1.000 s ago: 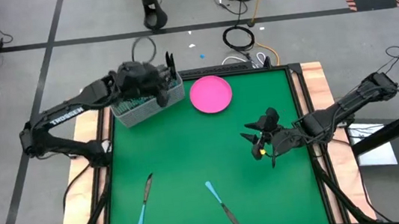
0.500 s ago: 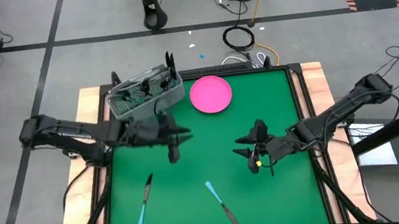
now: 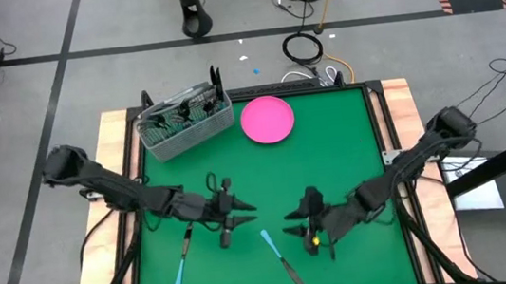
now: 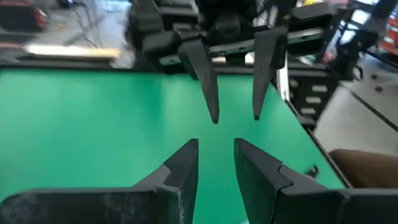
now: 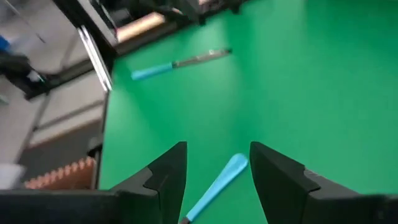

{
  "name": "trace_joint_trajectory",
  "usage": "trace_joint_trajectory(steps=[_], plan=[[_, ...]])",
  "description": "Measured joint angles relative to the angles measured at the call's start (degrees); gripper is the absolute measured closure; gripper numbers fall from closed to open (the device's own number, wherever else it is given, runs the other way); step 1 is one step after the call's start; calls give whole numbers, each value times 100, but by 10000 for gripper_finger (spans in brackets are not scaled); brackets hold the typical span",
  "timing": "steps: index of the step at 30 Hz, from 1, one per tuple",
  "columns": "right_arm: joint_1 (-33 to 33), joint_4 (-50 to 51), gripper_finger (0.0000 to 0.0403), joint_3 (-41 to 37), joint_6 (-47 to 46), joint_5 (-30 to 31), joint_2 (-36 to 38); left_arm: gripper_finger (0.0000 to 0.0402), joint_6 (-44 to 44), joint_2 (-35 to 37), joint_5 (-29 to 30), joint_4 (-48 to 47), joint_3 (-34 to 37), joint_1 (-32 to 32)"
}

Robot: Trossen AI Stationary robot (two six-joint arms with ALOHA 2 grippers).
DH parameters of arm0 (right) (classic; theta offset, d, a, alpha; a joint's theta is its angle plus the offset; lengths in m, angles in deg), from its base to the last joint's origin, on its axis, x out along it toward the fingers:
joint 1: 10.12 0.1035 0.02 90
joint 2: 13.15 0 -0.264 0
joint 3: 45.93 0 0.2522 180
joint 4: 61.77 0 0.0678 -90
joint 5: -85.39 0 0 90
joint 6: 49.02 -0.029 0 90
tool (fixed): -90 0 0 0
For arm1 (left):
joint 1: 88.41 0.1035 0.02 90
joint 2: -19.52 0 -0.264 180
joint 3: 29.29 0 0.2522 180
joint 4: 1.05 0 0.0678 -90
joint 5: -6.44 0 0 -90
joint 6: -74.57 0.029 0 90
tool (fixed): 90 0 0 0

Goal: Sort silverware
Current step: Put the blue knife into the gray silverware holder

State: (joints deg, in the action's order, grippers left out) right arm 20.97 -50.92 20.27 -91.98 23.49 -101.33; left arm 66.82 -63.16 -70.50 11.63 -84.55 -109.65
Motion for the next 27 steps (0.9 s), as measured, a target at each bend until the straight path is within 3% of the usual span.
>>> trace_joint_trajectory(steps=[6,12,17,24,27], plan=[[224,1500,238,1422,-652,26,-1308,297,-44,-437,-178,-370,-17,-383],[439,3261,238,2938,-1821,32,-2614,297,78,-430,616,-1092,-17,-999],[522,3734,238,3801,-2153,106,-3554,297,79,-422,1058,-1586,-22,-1432],[540,5110,239,4674,-2778,227,-4188,297,143,-422,1183,-1656,-22,-1761],[547,5194,239,4784,-2934,223,-4212,297,232,-422,1184,-1697,-22,-1763]])
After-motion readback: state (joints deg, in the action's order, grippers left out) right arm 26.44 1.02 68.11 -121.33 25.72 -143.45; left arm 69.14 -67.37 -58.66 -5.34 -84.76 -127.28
